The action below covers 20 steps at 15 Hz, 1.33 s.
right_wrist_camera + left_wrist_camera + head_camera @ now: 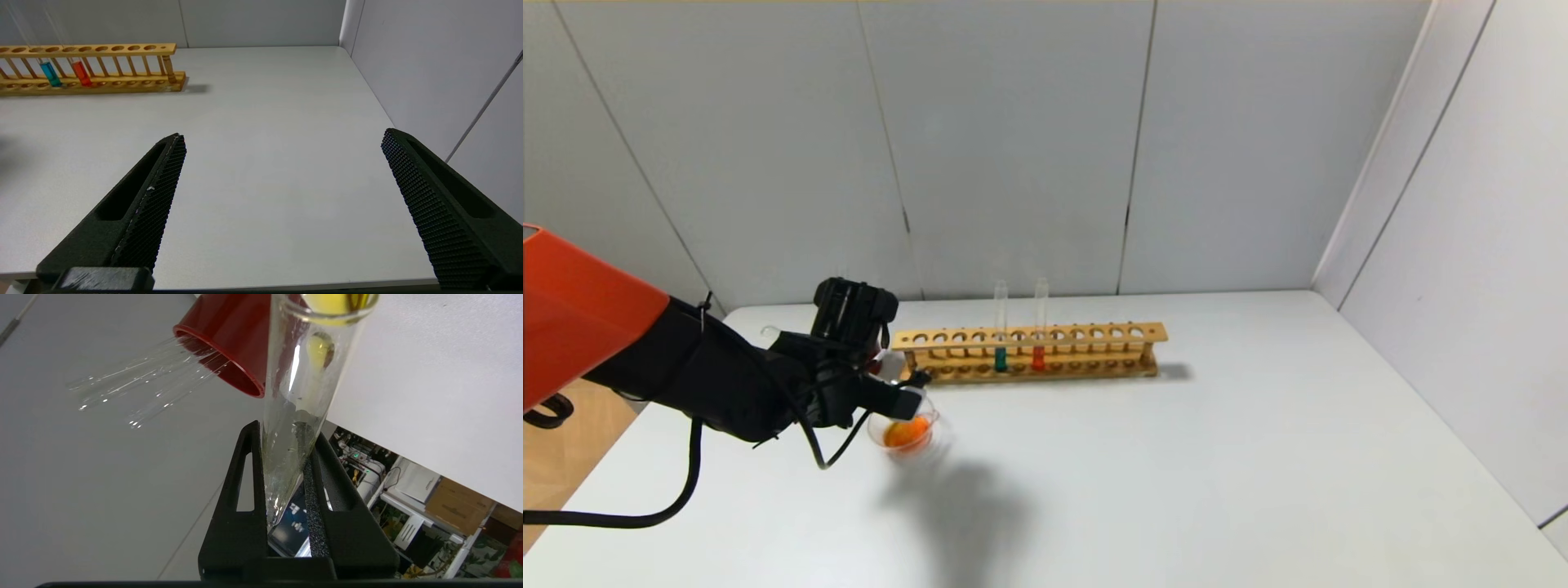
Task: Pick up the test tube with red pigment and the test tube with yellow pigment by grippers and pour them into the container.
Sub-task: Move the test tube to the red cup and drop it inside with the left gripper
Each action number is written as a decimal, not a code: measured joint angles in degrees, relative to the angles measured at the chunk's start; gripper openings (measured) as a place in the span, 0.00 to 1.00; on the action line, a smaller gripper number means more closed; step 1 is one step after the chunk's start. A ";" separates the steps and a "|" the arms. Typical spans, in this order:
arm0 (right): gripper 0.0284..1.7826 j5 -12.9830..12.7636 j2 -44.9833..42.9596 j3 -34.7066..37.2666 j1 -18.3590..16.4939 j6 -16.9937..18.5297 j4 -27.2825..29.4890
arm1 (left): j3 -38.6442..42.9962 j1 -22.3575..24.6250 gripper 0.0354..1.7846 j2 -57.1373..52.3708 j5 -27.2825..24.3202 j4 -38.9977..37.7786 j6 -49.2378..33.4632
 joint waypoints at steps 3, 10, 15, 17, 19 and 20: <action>0.98 0.00 0.00 0.00 0.00 0.00 0.00 | -0.20 -0.22 0.16 -0.61 0.21 0.00 0.85; 0.98 0.00 0.00 0.00 0.00 0.02 0.02 | 0.02 -0.48 0.16 -1.44 2.58 0.00 5.07; 0.98 0.02 0.00 0.00 0.00 0.02 0.00 | -0.15 -1.24 0.16 -1.54 2.65 0.00 5.42; 0.98 0.02 0.00 0.00 0.00 0.02 0.00 | -0.15 -1.33 0.16 -1.54 2.65 -0.13 5.36; 0.98 0.02 0.00 0.00 0.00 0.02 0.00 | -0.01 -1.38 0.16 -1.77 2.41 -1.00 4.49; 0.98 0.02 0.00 0.00 0.00 0.02 -0.01 | 0.11 -1.57 0.16 -2.06 1.95 -2.88 3.72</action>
